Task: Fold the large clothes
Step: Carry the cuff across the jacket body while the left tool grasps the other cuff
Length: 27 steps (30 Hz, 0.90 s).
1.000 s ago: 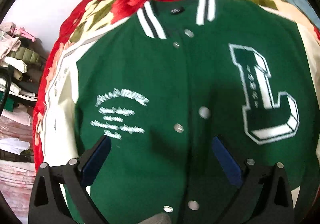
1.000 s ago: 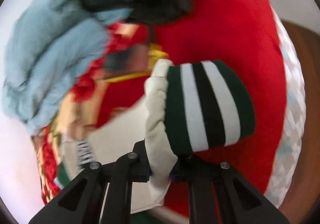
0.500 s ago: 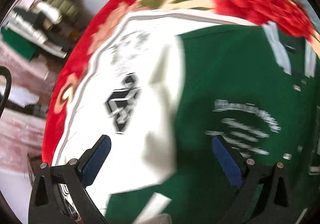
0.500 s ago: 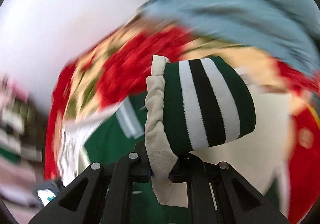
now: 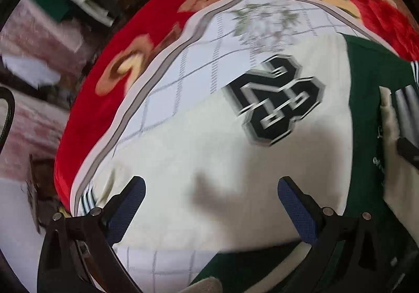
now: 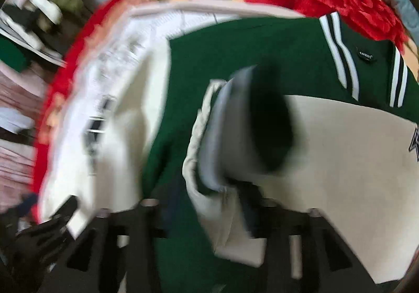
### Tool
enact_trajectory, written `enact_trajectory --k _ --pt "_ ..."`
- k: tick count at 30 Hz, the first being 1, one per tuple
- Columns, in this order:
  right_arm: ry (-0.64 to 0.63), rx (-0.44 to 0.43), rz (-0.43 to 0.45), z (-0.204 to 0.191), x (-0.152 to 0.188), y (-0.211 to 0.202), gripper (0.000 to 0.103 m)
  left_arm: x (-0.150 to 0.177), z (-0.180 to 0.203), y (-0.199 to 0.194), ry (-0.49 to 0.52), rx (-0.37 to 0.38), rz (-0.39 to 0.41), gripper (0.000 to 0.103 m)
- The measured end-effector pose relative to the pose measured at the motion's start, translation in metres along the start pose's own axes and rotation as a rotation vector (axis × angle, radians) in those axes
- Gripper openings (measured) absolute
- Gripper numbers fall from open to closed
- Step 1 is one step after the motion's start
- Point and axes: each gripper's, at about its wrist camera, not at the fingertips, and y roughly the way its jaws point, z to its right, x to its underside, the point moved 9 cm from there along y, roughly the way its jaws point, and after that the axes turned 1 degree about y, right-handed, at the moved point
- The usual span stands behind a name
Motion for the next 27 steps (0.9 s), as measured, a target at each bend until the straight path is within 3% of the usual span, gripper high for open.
enact_trajectory --k 2,5,10,13,15,18,20,22,23,27 --pt "0.050 -0.054 0.006 0.002 0.009 -0.027 0.071 0.019 -0.024 -0.003 -0.051 0.037 -0.042 0.103" --pt "0.126 -0.047 -0.006 0.013 0.024 -0.052 0.073 0.057 -0.060 0.002 -0.170 0.105 -0.144 0.103" --pt "0.256 0.000 -0.074 0.038 0.054 -0.055 0.073 0.109 -0.101 0.049 -0.505 0.329 -0.328 0.101" --pt "0.273 0.039 -0.095 0.040 0.070 -0.041 0.073 0.113 -0.110 0.082 -0.692 0.457 -0.340 0.100" --pt "0.287 0.044 -0.103 0.037 0.062 -0.030 0.073 0.110 -0.117 0.105 -0.807 0.503 -0.333 0.099" --pt "0.307 0.054 -0.110 0.028 0.056 -0.017 0.073 0.093 -0.137 0.120 -0.905 0.452 -0.265 0.096" --pt "0.306 0.053 -0.111 0.019 0.054 -0.011 0.073 0.075 -0.156 0.123 -0.917 0.360 -0.189 0.075" --pt "0.277 0.077 -0.111 0.008 0.049 -0.006 0.073 0.052 -0.176 0.127 -0.883 0.257 -0.110 0.028" --pt "0.255 0.093 -0.114 0.003 0.046 -0.005 0.073 0.037 -0.185 0.131 -0.864 0.236 -0.072 0.020" --pt "0.118 0.191 -0.088 -0.020 0.029 0.007 0.073 -0.020 -0.205 0.139 -0.831 0.232 -0.006 0.014"
